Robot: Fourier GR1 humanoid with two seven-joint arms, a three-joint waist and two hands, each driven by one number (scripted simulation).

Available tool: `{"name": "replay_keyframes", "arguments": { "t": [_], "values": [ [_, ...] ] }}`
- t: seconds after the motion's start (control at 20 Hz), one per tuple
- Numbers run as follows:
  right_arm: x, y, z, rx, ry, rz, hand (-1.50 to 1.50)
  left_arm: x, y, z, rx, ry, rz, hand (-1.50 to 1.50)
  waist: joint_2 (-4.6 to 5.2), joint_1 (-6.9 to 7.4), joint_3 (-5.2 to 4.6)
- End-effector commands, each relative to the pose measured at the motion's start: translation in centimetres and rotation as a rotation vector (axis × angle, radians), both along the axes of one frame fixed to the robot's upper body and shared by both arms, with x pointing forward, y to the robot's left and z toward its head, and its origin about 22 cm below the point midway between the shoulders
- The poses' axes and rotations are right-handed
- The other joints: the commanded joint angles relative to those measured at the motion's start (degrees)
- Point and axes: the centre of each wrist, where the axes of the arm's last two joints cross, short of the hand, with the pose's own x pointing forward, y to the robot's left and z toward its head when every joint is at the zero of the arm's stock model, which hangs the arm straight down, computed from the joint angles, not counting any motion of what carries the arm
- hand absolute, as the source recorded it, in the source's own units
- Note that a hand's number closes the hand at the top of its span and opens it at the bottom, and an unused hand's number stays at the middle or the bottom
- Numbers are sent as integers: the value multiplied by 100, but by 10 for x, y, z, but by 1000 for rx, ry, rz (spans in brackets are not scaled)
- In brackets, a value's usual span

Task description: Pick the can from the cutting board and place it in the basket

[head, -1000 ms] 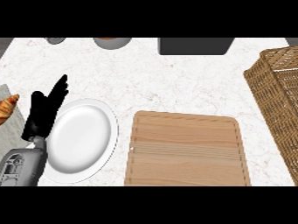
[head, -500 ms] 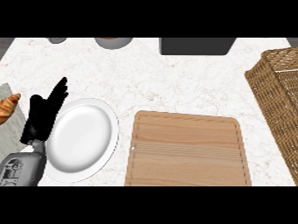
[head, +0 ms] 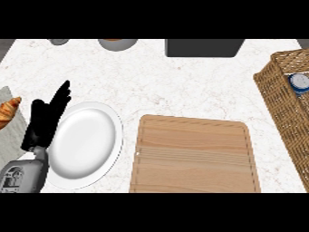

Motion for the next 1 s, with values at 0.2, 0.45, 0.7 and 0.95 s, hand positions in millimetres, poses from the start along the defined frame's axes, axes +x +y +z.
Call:
{"name": "replay_keyframes", "arguments": {
  "t": [0.2, 0.45, 0.7, 0.95],
  "values": [
    [-3, -8, -13, 135, -234, -57, -150, -3, 4, -8, -16, 6, -3, 0, -6, -27, -2],
    [-17, -36, 6, 133, -399, -191, -150, 1, -7, 2, -5, -14, 7, 0, -7, 1, 1],
    [-58, -78, 28, 206, -415, -306, -150, -5, -8, -14, -1, -5, -4, 0, -13, -48, -2],
    [-122, -141, 6, 290, -436, -380, -150, -2, 7, -11, -6, 17, 10, 0, -2, -78, 7]
  ]
}}
